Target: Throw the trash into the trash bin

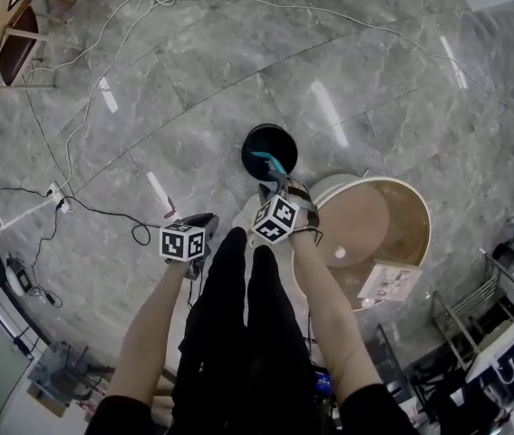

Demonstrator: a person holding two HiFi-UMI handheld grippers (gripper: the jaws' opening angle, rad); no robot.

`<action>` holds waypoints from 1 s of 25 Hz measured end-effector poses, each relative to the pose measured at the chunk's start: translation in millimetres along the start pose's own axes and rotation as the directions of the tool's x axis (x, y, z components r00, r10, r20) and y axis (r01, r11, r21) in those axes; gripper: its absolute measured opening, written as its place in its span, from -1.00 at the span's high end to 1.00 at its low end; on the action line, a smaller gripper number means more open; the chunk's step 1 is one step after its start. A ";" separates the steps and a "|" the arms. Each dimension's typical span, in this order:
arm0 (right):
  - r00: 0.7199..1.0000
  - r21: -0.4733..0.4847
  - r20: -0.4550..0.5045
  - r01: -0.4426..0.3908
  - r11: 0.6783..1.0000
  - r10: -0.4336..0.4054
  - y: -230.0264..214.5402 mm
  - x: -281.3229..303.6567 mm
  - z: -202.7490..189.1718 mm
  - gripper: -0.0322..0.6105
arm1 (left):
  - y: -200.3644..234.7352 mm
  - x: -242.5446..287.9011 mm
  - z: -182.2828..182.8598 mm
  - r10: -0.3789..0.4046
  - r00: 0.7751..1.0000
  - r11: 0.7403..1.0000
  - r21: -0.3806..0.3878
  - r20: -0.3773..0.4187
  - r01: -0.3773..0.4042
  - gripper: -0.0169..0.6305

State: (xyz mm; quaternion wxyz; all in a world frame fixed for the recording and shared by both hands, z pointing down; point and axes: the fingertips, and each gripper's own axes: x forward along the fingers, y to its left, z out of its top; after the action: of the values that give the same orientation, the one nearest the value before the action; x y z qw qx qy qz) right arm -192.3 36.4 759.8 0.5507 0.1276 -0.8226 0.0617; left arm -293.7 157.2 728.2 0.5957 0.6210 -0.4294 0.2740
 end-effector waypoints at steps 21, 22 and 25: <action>0.958 0.514 0.081 0.198 0.835 -0.277 6.6 -178.9 -77.3 0.76 | -73.0 27.9 1.3 -0.069 0.975 0.955 0.269 -0.211 0.125 0.79; 0.949 0.577 0.096 0.192 0.793 -0.300 7.3 -194.9 -82.3 0.78 | -78.3 30.6 -0.2 -0.060 0.969 0.948 0.291 -0.240 0.131 0.79; 0.905 0.753 0.155 0.151 0.640 -0.396 9.6 -245.3 -95.0 0.87 | -100.8 34.2 -6.4 -0.049 0.950 0.918 0.361 -0.308 0.164 0.80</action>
State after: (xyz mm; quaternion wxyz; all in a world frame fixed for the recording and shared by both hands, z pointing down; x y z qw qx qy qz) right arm -21.9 103.5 570.8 0.3230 0.4673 -0.7752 0.2764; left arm -189.5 148.4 707.4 0.5345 0.7002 -0.2400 0.4080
